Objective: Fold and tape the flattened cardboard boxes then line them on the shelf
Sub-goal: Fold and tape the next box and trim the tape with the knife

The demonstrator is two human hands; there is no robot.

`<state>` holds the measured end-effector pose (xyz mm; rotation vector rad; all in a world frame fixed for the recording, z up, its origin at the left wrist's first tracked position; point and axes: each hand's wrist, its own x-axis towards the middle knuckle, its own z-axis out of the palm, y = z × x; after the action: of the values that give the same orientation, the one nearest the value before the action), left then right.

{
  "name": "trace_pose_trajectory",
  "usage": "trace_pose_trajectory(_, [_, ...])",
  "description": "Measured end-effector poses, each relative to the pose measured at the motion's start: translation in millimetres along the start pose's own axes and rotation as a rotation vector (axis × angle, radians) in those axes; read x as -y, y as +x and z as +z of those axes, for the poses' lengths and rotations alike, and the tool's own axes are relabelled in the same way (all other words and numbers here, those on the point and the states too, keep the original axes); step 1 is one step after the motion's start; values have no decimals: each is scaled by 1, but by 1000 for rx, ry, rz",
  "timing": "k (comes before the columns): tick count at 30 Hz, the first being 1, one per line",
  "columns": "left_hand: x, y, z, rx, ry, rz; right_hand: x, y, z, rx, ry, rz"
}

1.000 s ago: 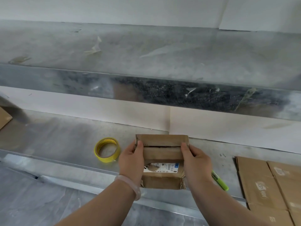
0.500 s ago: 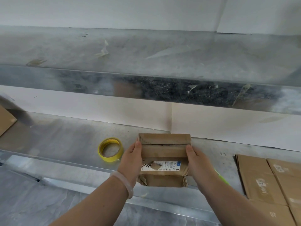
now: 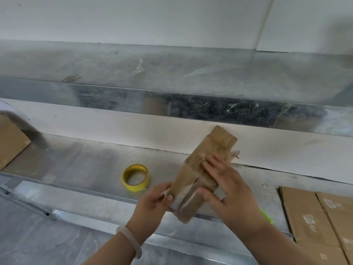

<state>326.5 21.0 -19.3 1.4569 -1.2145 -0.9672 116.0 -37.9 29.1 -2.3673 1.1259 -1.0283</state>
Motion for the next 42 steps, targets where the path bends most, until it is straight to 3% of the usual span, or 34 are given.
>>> trace_pose_trajectory(2, [18,4,7,156,134,13,-18,-3,11,72,-115,-180])
trace_pose_trajectory(5, [36,11,11,258,268,14,-33,-10,21,89,-177,-229])
trace_pose_trajectory(8, [48,14,-8,74,394,69,-35,-16,18,34,-256,-207])
trace_pose_trajectory(12, [72,32,-53,-214,789,178,-30,-25,9,-12,-327,-167])
trace_pose_trajectory(14, [87,44,-70,-160,999,134,-26,-28,6,2,-350,-138])
trace_pose_trajectory(17, [103,58,-83,-77,1117,96,-20,-28,3,38,-355,-99])
trace_pose_trajectory(21, [93,63,-85,-99,1145,170,-5,-22,0,42,-341,-54])
trace_pose_trajectory(24, [68,57,-79,-75,1017,241,14,-8,-1,8,-310,-37])
trace_pose_trajectory(28, [7,50,-65,-25,861,451,45,26,12,78,-293,-54])
trace_pose_trajectory(32, [-46,40,-49,12,833,627,63,48,26,141,-174,58])
trace_pose_trajectory(36, [-66,34,-48,9,878,655,61,48,25,-87,-54,84])
trace_pose_trajectory(42, [-71,28,-49,-3,968,696,67,42,12,53,12,234])
